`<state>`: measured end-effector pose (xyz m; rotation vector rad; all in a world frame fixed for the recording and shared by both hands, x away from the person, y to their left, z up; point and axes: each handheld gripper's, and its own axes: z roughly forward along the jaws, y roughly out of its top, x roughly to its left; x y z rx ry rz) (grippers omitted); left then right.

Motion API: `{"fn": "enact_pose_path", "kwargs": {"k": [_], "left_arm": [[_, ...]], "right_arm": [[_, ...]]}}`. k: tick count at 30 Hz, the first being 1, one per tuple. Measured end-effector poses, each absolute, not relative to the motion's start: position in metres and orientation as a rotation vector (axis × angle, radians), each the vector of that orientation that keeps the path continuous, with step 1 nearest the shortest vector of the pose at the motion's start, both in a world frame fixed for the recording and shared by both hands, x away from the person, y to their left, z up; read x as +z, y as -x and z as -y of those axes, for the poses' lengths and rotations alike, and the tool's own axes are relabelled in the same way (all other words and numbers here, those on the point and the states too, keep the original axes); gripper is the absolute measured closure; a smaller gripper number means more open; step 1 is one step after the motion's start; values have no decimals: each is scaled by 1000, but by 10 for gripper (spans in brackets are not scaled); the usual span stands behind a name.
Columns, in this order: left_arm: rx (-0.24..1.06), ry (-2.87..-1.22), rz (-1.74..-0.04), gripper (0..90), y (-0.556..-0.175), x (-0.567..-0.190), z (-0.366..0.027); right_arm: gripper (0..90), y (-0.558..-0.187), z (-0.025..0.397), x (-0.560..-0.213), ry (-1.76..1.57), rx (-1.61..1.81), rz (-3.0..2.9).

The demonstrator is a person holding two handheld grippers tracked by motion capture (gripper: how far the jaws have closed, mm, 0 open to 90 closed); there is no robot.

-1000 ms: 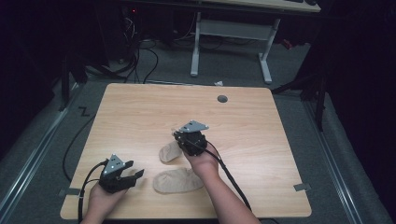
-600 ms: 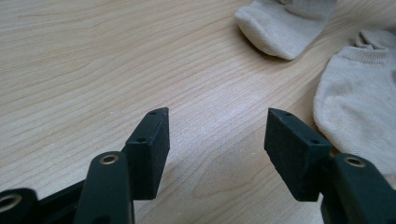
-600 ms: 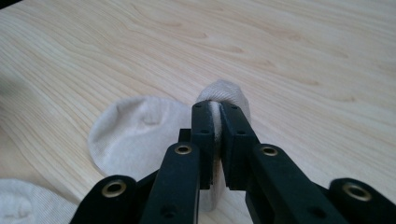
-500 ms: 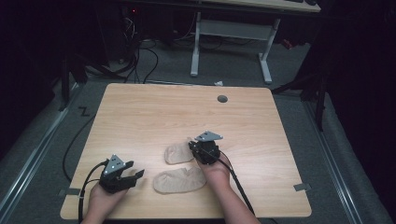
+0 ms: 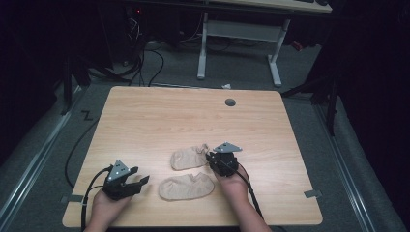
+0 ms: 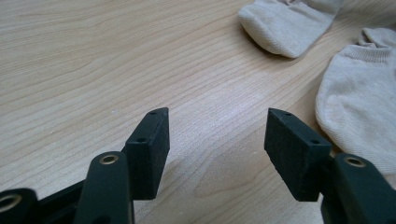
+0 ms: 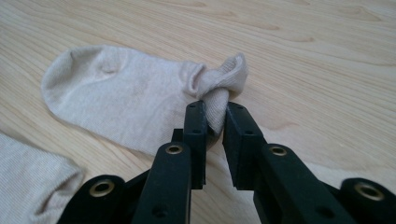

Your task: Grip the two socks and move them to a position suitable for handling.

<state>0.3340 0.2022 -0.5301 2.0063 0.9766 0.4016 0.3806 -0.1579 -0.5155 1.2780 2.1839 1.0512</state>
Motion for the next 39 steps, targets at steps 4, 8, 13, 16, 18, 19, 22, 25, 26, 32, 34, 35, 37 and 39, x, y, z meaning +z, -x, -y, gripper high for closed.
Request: {"fn": "enact_pose_path", "kwargs": {"k": [4, 8, 13, 16, 18, 19, 22, 25, 26, 32, 34, 35, 37, 39], "left_arm": [[409, -2012, -975, 407, -334, -530, -202], [413, -2015, -973, 409, -334, -531, -201], [413, -2005, -974, 411, -333, -530, -202], [403, -2004, -973, 412, -333, -529, -202], [396, -1998, -972, 412, -333, -529, -200], [392, -1990, -973, 410, -334, -528, -198], [383, -1984, -975, 406, -338, -526, -190], [382, -2005, -971, 403, -348, -521, -174], [390, -2009, -963, 404, -351, -519, -167], [333, -2045, -933, 433, -384, -514, -121], [335, -2088, -931, 471, -394, -517, -108], [331, -2095, -939, 486, -397, -519, -104], [306, -2095, -958, 534, -405, -521, -100], [270, -2081, -973, 601, -410, -522, -98]], "right_arm": [[788, -377, 164, -517, -1283, 1043, -2181], [777, -372, 169, -518, -1280, 1036, -2180], [755, -365, 176, -514, -1269, 1033, -2161], [728, -362, 180, -512, -1257, 1026, -2151], [705, -359, 185, -510, -1258, 1032, -2139], [688, -359, 187, -510, -1263, 1034, -2139], [644, -359, 190, -509, -1263, 1025, -2136], [615, -364, 190, -509, -1266, 1025, -2126], [606, -367, 190, -510, -1272, 1028, -2129], [595, -391, 187, -517, -1331, 1030, -2161], [606, -398, 188, -521, -1346, 1034, -2177], [612, -400, 188, -524, -1363, 1036, -2182], [613, -402, 189, -527, -1380, 1030, -2197], [630, -403, 191, -530, -1389, 1029, -2207]]}}
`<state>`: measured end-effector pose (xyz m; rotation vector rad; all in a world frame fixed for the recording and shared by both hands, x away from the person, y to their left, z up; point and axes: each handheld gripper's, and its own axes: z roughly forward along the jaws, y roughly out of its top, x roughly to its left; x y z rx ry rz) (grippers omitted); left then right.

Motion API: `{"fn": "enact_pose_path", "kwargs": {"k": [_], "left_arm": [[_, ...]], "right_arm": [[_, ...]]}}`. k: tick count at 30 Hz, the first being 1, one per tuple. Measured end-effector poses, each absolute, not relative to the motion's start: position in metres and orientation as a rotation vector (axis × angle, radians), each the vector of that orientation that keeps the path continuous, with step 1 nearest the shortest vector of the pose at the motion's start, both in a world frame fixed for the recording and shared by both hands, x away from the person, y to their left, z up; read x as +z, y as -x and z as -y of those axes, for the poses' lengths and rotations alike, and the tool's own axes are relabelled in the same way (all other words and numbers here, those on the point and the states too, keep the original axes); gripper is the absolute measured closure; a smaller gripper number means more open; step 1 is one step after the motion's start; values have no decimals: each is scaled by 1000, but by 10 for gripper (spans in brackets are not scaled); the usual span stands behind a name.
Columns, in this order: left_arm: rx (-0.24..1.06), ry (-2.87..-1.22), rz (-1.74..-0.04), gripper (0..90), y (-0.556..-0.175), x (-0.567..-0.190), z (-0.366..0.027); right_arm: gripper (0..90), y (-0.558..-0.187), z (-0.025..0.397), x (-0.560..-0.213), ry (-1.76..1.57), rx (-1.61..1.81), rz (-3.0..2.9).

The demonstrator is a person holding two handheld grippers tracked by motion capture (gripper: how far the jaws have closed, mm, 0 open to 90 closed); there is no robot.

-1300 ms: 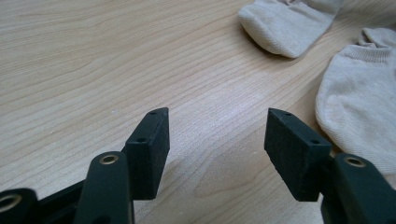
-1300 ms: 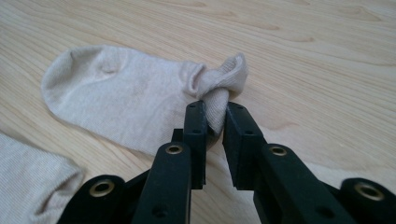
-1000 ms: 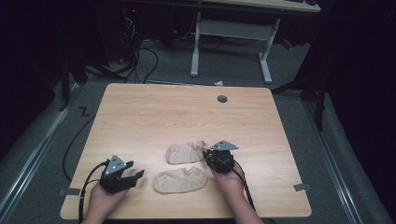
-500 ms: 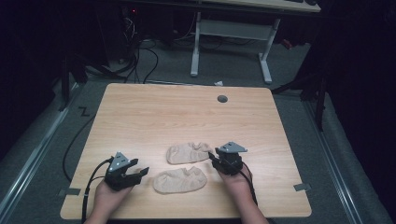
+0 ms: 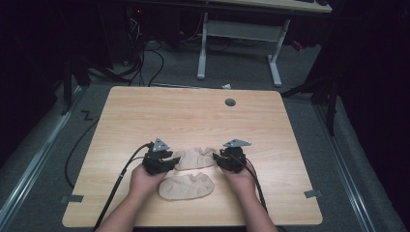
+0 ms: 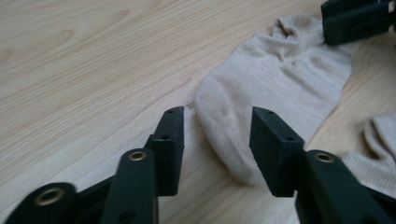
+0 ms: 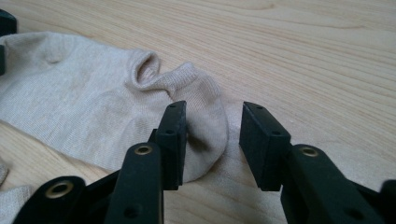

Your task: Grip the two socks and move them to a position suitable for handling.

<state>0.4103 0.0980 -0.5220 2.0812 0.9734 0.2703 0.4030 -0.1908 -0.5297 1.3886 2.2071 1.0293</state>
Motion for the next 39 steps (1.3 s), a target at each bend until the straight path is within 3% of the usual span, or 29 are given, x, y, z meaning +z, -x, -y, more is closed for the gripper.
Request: {"fn": "enact_pose_path", "kwargs": {"k": [8, 39], "left_arm": [[314, -2108, -987, 861, -408, -528, -92], [425, -1968, -949, 883, -347, -499, -129]], "right_arm": [[823, -401, 193, -531, -1345, 1030, -2225], [843, -359, 169, -502, -1119, 1110, -2218]]}}
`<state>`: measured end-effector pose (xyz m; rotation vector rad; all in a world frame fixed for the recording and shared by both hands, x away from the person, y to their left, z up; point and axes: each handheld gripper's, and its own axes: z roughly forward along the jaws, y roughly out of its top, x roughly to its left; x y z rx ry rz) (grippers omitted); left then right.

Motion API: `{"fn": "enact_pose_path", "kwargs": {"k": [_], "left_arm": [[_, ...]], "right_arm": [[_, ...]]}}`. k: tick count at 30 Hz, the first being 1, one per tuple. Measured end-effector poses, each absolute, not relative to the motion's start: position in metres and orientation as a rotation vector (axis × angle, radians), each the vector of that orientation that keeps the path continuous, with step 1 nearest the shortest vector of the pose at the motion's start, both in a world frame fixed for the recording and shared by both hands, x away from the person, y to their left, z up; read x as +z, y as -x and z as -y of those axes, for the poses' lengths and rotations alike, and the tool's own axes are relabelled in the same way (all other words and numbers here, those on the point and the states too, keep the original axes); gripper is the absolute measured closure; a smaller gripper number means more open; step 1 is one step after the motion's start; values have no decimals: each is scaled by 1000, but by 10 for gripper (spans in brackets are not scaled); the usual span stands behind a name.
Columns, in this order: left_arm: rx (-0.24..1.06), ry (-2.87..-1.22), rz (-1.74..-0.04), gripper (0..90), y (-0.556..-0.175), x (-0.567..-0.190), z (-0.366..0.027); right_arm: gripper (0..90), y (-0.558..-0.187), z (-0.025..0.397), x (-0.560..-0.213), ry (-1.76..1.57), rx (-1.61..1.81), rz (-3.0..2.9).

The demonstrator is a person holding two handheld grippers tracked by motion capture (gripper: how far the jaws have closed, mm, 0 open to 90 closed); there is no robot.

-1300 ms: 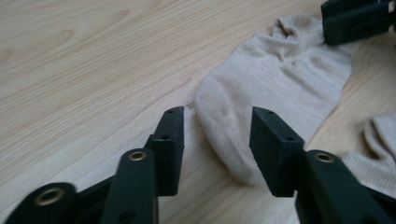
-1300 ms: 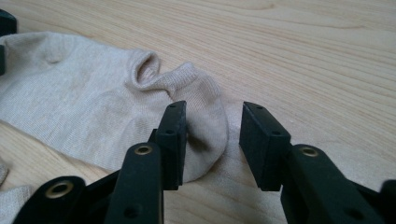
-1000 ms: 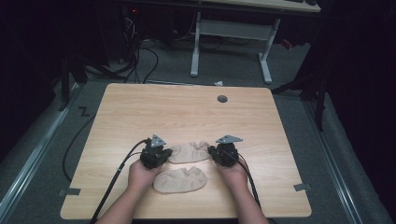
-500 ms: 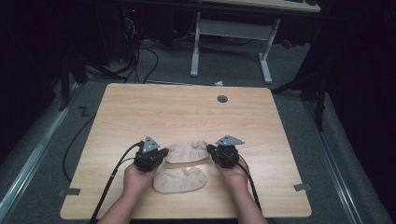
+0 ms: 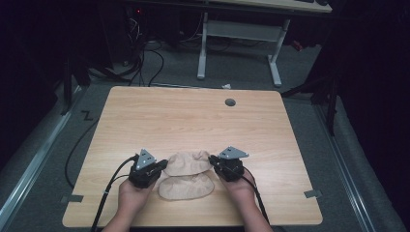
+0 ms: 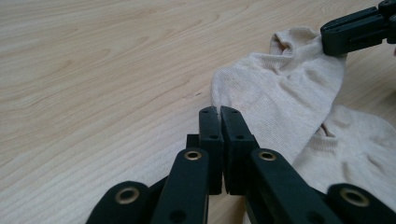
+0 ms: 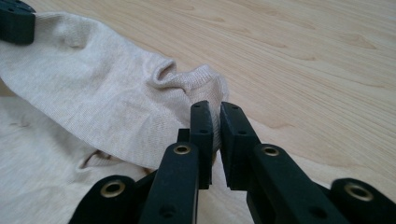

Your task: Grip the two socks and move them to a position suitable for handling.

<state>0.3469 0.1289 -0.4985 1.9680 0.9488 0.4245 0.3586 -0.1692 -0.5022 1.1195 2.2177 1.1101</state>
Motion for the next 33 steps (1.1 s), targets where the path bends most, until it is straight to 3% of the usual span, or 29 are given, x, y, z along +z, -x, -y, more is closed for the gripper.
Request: {"fn": "enact_pose_path", "kwargs": {"k": [33], "left_arm": [[406, -2064, -893, 882, -292, -514, -140]], "right_arm": [[841, -296, 162, -515, -1022, 1071, -2327]]}}
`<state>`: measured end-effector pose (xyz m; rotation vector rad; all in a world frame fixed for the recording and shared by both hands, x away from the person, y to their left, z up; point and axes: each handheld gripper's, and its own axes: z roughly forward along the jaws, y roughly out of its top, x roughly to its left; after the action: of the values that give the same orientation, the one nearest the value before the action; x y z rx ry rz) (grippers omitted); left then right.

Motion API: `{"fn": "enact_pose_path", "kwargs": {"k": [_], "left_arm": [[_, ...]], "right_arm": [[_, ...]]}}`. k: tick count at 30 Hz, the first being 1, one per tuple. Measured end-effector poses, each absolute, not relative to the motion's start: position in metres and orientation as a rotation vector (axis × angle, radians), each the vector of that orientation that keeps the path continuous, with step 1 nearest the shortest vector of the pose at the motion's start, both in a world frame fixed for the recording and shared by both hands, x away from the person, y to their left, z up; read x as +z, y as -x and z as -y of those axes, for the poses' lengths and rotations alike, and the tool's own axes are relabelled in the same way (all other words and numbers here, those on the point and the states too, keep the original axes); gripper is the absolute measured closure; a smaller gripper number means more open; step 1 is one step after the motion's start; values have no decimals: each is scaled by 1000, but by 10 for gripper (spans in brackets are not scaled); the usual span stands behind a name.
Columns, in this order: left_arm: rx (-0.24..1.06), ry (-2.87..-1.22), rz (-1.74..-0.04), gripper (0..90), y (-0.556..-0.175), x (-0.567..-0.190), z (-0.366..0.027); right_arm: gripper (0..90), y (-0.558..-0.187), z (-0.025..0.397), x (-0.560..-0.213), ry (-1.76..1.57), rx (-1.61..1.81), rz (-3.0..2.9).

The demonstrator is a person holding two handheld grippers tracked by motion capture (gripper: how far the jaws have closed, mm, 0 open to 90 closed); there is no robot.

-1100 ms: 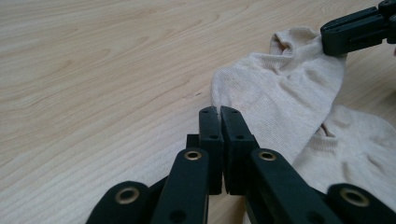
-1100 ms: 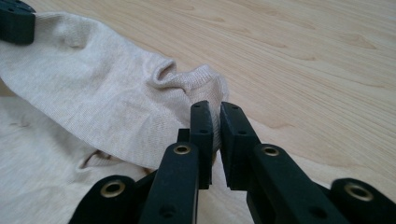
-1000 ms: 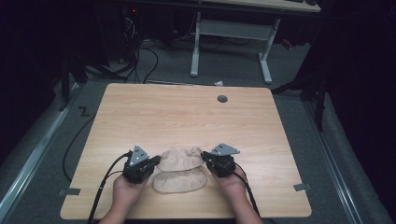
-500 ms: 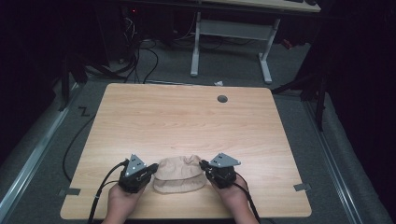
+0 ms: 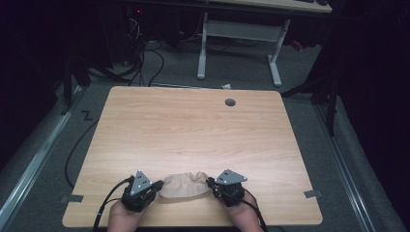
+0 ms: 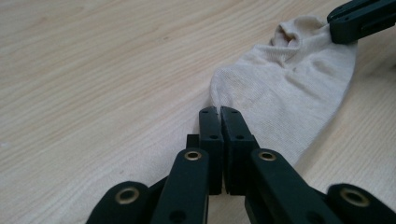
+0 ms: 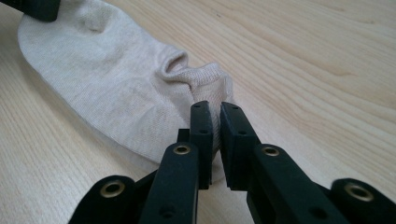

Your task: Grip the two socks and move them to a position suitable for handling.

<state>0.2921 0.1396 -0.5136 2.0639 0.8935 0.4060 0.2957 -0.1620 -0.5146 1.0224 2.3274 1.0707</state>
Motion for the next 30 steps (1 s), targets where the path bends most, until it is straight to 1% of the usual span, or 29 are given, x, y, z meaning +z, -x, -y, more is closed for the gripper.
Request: {"fn": "enact_pose_path", "kwargs": {"k": [11, 17, 21, 23, 30], "left_arm": [[400, -2122, -917, 880, -297, -527, -137], [412, -2135, -923, 875, -308, -529, -135], [417, -2133, -930, 868, -316, -528, -135], [418, -2122, -935, 849, -318, -527, -136], [420, -2081, -930, 715, -316, -520, -141]], "right_arm": [[836, -298, 163, -524, -1046, 1035, -2359], [821, -299, 163, -526, -1061, 1041, -2361], [760, -299, 164, -525, -1065, 1056, -2357], [730, -299, 165, -523, -1068, 1081, -2335], [705, -298, 171, -516, -1090, 1134, -2269]]}}
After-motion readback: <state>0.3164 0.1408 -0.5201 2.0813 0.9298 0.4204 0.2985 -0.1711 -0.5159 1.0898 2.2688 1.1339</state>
